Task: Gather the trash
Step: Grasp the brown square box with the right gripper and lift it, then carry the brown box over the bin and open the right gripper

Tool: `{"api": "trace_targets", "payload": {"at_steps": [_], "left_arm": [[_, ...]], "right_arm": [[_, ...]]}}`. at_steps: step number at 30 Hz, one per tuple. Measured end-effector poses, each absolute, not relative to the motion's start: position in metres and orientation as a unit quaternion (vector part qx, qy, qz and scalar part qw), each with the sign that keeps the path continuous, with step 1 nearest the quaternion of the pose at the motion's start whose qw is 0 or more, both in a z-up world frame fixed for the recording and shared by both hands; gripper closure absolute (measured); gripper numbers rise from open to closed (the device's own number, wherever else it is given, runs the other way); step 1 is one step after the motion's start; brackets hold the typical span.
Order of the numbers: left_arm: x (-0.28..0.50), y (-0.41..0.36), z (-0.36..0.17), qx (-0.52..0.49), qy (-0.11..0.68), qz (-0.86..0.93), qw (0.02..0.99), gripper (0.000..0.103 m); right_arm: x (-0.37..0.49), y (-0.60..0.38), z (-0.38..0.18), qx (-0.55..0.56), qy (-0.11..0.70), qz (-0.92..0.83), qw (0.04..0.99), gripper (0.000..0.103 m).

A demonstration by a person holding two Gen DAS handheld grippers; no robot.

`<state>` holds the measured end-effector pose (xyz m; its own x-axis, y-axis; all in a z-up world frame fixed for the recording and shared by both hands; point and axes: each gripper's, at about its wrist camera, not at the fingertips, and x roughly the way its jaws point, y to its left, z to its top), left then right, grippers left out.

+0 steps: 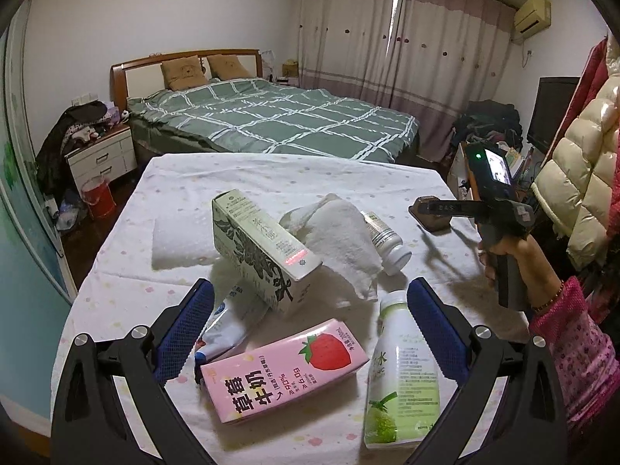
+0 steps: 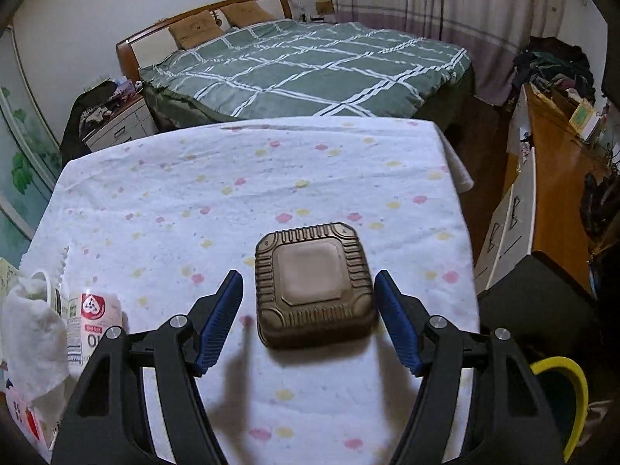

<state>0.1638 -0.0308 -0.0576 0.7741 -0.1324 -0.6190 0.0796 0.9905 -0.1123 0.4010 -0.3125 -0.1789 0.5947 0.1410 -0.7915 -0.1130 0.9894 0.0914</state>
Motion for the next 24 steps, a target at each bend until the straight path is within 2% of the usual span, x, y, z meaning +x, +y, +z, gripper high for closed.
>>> {"api": "trace_targets", "payload": {"at_steps": [3,5,7,16,24], "left_arm": [[0.165,-0.032,-0.059,-0.04,0.335,-0.056,0.94,0.005],[0.165,-0.031,-0.06,-0.041,0.335,-0.056,0.94,0.005],[0.165,-0.031,-0.061,-0.04,0.335,-0.056,0.94,0.005],[0.156,-0.037,-0.059,-0.036,0.33,-0.064,0.941,0.005],[0.14,-0.051,-0.054,-0.028,0.322,-0.081,0.943,0.005]], "right_arm": [[0.406,-0.31,-0.186,0.011,0.453,0.071,0.888,0.036],[0.407,-0.309,-0.187,0.008,0.454,0.063,0.889,0.044],[0.404,-0.31,-0.187,0.013,0.454,0.064,0.889,0.044],[0.35,-0.322,-0.157,0.029,0.428,0.07,0.9,0.045],[0.266,-0.381,-0.144,0.056,0.407,0.02,0.911,0.044]]}}
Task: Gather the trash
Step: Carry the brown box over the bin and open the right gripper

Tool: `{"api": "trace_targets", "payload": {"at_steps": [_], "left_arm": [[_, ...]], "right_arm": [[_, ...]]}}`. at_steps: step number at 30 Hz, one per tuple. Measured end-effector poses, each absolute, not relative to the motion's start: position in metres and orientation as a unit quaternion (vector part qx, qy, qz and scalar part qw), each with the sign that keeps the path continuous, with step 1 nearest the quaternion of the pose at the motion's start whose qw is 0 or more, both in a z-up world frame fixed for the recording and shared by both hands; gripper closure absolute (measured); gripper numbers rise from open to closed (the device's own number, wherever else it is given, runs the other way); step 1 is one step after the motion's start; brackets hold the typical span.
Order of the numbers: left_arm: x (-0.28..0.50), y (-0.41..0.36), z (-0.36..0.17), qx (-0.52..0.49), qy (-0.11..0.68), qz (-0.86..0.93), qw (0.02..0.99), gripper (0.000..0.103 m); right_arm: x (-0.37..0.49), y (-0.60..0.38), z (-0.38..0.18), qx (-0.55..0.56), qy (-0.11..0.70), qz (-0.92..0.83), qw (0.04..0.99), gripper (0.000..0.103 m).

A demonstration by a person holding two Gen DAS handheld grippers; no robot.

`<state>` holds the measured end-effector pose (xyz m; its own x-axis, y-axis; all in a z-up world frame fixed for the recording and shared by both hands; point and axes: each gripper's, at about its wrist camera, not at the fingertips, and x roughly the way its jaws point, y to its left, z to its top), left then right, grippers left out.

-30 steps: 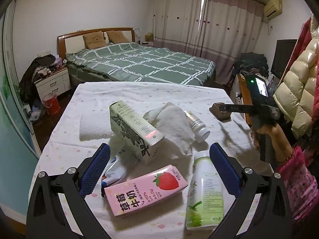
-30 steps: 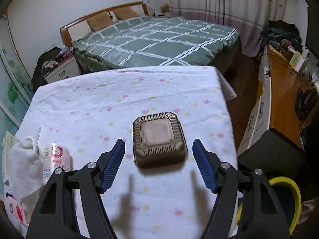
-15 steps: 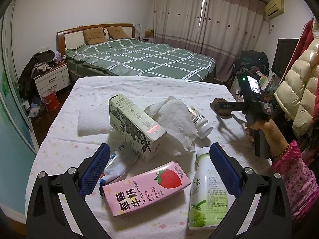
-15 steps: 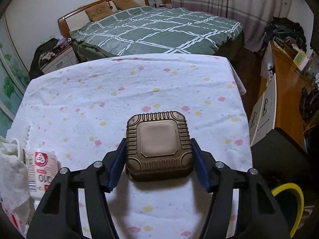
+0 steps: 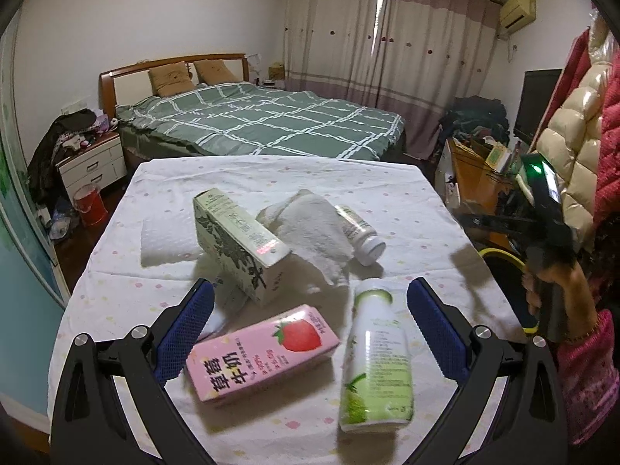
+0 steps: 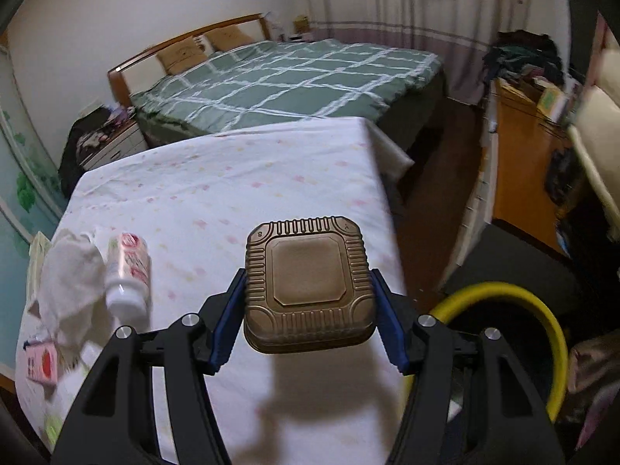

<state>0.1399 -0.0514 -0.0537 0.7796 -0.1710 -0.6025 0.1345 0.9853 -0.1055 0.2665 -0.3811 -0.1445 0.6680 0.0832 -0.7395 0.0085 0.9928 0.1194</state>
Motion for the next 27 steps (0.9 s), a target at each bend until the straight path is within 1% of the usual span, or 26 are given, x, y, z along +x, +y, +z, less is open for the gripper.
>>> {"api": "trace_targets", "payload": {"at_steps": [7,14,21,24,27], "left_arm": [[0.131,-0.069,-0.055,-0.016,0.325,-0.095,0.941,0.005],[0.124,-0.084,-0.054,0.0,0.327,-0.101,0.94,0.005],[0.124,-0.098,-0.057,0.012,0.336,-0.106,0.936,0.005],[0.125,-0.101,-0.058,0.016,0.338,-0.107,0.935,0.005],[0.126,-0.101,-0.06,0.016,0.34,-0.107,0.934,0.005]], "right_arm": [[0.217,-0.449,-0.178,0.092,0.429,-0.05,0.897,0.044],[0.198,-0.5,-0.221,0.117,0.459,-0.103,0.875,0.044],[0.196,-0.519,-0.242,0.121,0.467,-0.124,0.867,0.043],[0.198,-0.523,-0.243,0.126,0.467,-0.125,0.866,0.035],[0.196,-0.525,-0.24,0.123,0.462,-0.13,0.869,0.034]]}}
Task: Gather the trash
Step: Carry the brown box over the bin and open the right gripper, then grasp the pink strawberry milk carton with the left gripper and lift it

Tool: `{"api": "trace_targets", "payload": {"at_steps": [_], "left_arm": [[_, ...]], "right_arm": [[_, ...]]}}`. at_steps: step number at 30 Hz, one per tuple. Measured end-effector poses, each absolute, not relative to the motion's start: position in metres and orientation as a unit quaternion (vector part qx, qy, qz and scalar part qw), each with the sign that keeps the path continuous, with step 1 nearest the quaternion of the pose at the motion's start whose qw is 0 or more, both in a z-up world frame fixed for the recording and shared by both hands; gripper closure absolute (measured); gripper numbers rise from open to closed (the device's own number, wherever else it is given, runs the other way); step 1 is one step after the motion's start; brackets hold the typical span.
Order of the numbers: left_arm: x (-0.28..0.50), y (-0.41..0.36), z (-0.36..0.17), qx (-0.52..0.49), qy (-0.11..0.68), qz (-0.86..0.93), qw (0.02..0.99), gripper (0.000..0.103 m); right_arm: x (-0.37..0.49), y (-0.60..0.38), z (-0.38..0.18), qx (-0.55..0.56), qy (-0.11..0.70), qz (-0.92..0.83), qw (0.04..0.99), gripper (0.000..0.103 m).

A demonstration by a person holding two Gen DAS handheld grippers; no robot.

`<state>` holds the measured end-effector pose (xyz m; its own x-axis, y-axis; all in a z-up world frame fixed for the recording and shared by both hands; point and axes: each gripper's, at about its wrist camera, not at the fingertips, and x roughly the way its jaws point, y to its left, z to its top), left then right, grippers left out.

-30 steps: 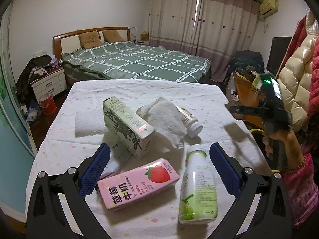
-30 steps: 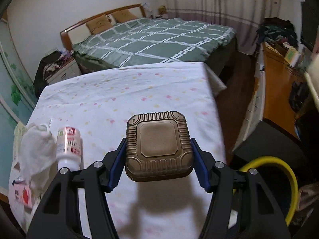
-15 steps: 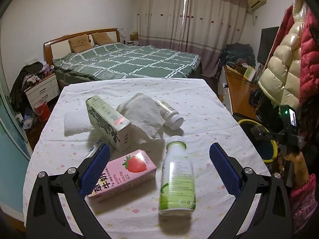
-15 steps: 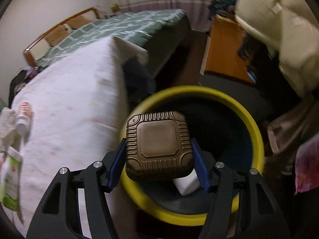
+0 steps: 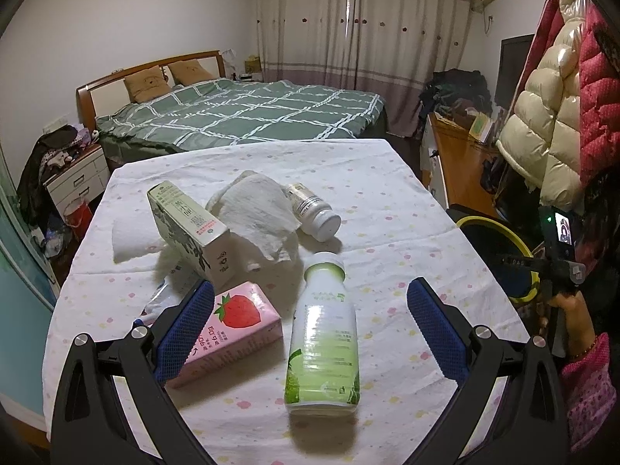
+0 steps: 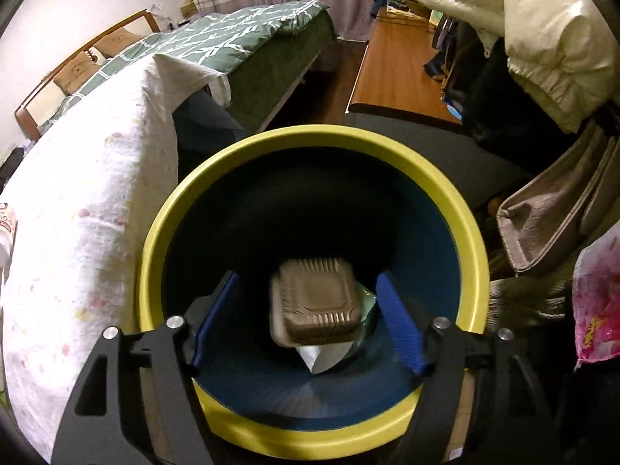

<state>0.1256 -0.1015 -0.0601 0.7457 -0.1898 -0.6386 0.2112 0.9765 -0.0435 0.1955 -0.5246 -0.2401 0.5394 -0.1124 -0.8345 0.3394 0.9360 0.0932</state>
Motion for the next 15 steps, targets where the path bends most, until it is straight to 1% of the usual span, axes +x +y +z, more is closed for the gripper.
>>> {"api": "trace_targets", "payload": {"at_steps": [7,15], "left_arm": [[0.125,-0.091,-0.061,0.011,0.342,-0.1,0.934,0.005],[0.122,-0.047,-0.065,0.004,0.343,-0.048,0.938,0.005]], "right_arm": [[0.188,-0.513,-0.228,0.118,0.451,-0.126,0.876,0.033],[0.186,-0.495,-0.221,0.112,0.445,-0.107,0.882,0.033]]}}
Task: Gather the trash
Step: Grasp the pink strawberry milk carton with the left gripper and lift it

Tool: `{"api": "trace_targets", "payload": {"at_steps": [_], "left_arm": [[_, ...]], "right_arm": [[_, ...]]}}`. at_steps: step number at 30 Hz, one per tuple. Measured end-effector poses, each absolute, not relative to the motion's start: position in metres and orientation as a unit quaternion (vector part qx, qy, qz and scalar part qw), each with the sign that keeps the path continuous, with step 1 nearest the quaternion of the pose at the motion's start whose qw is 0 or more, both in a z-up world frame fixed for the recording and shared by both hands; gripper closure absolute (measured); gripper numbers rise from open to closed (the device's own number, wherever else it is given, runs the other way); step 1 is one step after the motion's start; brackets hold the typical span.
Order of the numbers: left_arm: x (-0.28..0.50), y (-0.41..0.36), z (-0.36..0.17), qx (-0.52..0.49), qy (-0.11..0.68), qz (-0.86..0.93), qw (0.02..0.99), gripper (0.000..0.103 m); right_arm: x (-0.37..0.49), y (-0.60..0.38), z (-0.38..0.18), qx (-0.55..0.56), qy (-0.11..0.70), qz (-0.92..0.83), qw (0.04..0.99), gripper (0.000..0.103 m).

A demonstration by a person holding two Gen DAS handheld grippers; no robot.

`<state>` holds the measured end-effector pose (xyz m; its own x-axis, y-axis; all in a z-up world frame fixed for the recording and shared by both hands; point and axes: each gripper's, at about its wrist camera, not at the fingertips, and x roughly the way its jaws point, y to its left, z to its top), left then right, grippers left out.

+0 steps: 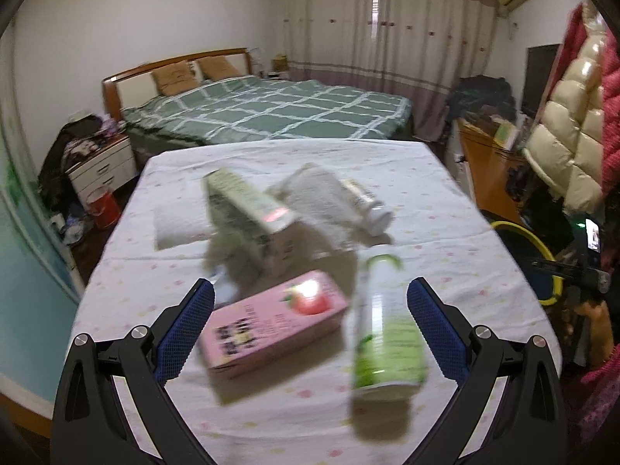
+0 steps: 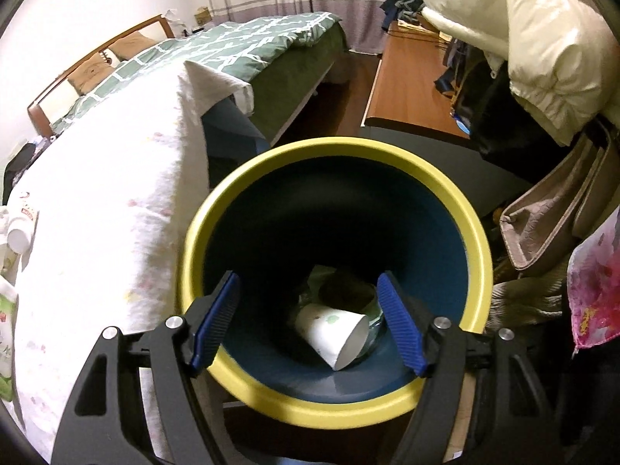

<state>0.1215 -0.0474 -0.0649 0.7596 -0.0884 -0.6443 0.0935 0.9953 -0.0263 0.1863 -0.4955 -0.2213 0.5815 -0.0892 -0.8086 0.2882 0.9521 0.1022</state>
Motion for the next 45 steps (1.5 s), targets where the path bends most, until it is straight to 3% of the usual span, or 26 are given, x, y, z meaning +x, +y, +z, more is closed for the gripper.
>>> {"api": "trace_targets", "payload": {"at_steps": [14,37,45], "left_arm": [[0.14,0.0,-0.103,0.002,0.375,-0.069,0.925,0.005],[0.183,-0.041,-0.122,0.107,0.422,-0.218,0.874,0.005],[0.196,-0.04,-0.141,0.134,0.445,-0.244,0.851,0.018]], "right_arm": [[0.193,-0.473,-0.22,0.091,0.449,-0.091,0.884,0.033],[0.189,-0.474,-0.224,0.097,0.451,-0.086,0.883,0.033],[0.189,-0.482,-0.228,0.1,0.457,-0.095,0.879,0.033]]}}
